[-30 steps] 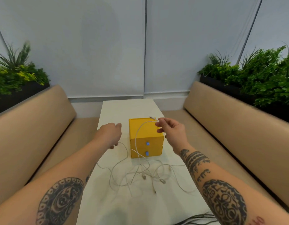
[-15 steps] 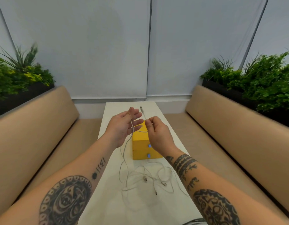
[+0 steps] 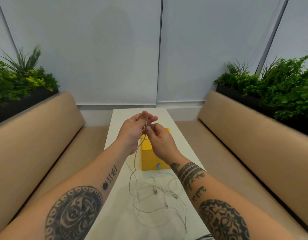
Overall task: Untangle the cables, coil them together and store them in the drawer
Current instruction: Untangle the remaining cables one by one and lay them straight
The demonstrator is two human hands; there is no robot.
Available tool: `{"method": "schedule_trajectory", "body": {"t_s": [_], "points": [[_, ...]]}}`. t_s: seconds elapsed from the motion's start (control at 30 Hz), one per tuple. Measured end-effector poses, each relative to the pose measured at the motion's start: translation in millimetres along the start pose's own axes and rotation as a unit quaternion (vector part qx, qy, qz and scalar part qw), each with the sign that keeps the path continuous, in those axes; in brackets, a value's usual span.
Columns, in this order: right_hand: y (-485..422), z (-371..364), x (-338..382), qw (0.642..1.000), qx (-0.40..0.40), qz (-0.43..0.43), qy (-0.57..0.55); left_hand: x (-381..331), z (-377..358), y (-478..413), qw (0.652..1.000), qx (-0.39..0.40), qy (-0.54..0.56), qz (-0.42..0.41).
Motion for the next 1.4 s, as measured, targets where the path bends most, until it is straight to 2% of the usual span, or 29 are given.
{"method": "schedule_trajectory", "body": {"t_s": [0.13, 0.2, 0.33, 0.43, 0.6, 0.67, 0.87, 0.93, 1.03, 1.1, 1.17, 1.23, 1.3, 1.37, 1.4], "points": [[1, -9, 1, 0.999, 0.038, 0.006, 0.006, -7, -3, -7, 1.000, 0.006, 0.026, 0.014], [-1, -4, 0, 0.999, 0.039, 0.009, 0.015, -12, 0, -11, 0.998, -0.018, 0.055, 0.019], [-3, 19, -21, 0.987, 0.077, 0.021, 0.140, -34, 20, -27, 0.969, -0.109, 0.217, 0.038], [-2, 36, -40, 0.985, 0.059, 0.010, 0.161, -43, 43, -42, 0.942, -0.169, 0.284, 0.063], [-14, 39, -33, 0.989, -0.001, 0.047, 0.142, -10, 65, -52, 0.922, -0.226, 0.291, 0.119], [-20, 41, -30, 0.987, -0.002, 0.055, 0.154, 4, 72, -50, 0.918, -0.217, 0.296, 0.148], [-30, 31, -16, 0.975, 0.022, 0.077, 0.209, 22, 43, -20, 0.931, -0.075, 0.287, 0.212], [-31, 24, -12, 0.974, 0.013, 0.079, 0.211, 30, 38, -16, 0.918, -0.055, 0.321, 0.226], [-34, 18, -7, 0.979, -0.024, 0.072, 0.189, 44, 42, -16, 0.880, -0.072, 0.405, 0.237], [-36, 20, -6, 0.981, -0.045, 0.067, 0.179, 51, 39, -8, 0.891, -0.079, 0.340, 0.291], [-42, 23, -6, 0.980, -0.056, 0.063, 0.180, 56, 36, 3, 0.908, -0.092, 0.209, 0.351], [-46, 24, -8, 0.979, -0.054, 0.052, 0.191, 53, 35, 11, 0.918, -0.124, 0.079, 0.368], [-48, 23, -10, 0.975, -0.044, 0.041, 0.214, 46, 33, 9, 0.932, -0.176, -0.036, 0.315], [-48, 22, -13, 0.968, -0.023, 0.046, 0.245, 37, 32, 0, 0.938, -0.218, -0.204, 0.177], [-47, 21, -13, 0.965, -0.008, 0.051, 0.257, 33, 31, -5, 0.928, -0.229, -0.283, 0.084]]}}
Point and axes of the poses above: each hand's wrist, its own y-axis away from the middle knuckle, its own z-axis out of the back of the hand, x = y × z, the point moved 3 cm from there along -y, towards the middle knuckle, and after that the axes turned 6 degrees about -x, right-handed, at the moved point
